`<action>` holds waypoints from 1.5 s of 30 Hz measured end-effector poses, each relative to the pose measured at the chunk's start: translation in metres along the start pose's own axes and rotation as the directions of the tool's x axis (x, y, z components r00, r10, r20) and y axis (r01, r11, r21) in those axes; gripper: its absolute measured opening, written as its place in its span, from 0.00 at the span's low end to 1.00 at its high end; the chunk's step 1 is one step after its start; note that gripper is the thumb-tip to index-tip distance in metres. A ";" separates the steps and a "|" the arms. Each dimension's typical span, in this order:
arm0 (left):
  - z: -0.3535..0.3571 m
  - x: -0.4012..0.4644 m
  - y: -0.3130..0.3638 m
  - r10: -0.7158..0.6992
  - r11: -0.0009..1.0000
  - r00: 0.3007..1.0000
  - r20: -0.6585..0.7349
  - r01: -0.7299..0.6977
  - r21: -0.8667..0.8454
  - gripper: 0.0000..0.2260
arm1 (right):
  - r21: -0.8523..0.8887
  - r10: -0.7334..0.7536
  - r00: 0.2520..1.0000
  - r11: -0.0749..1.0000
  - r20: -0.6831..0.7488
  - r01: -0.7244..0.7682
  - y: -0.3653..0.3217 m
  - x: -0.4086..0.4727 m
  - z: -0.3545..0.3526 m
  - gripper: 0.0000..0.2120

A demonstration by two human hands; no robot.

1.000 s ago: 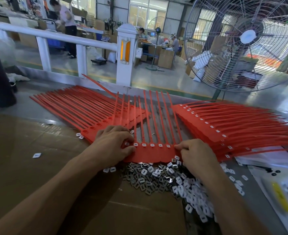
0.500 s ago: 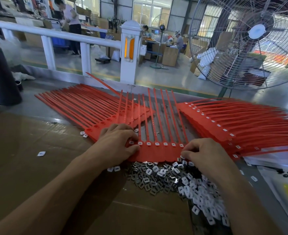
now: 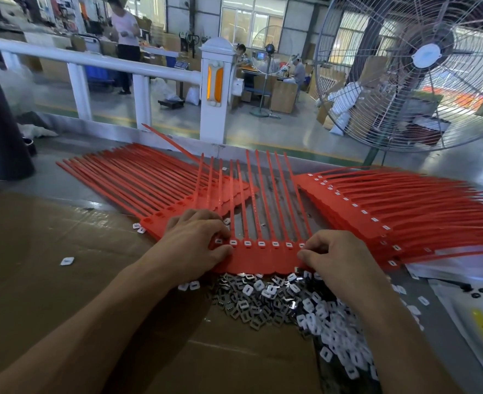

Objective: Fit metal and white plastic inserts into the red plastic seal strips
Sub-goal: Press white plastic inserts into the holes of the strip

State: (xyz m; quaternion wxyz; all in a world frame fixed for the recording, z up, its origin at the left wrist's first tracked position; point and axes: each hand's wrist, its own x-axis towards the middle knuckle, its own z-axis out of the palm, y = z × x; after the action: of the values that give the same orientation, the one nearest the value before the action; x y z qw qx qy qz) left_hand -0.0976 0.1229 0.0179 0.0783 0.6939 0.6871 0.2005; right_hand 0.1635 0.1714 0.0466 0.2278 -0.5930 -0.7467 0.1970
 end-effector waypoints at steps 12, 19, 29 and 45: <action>-0.004 -0.003 0.003 0.008 1.000 1.000 -0.012 -0.009 -0.017 0.17 | 0.081 0.008 0.998 0.997 -0.059 -0.003 -0.003 0.002 0.010 0.05; -0.004 -0.003 0.003 0.012 1.000 1.000 -0.006 -0.012 -0.023 0.17 | 0.152 0.044 0.985 0.988 -0.169 -0.018 0.004 0.007 0.006 0.05; -0.004 -0.004 0.004 0.016 1.000 1.000 0.002 -0.016 -0.020 0.16 | 0.053 0.029 0.997 0.998 -0.071 -0.025 0.004 0.010 0.005 0.05; -0.007 -0.009 0.023 0.082 0.959 0.978 -0.192 -0.130 -0.253 0.06 | 0.394 -0.239 0.969 0.886 -0.061 0.243 -0.024 -0.008 0.029 0.08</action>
State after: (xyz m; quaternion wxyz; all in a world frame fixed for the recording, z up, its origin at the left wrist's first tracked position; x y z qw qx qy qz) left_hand -0.0790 0.1118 0.0315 0.0971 0.6923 0.6203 0.3558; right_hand 0.1298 0.1582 0.0356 0.3705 -0.4380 -0.7574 0.3118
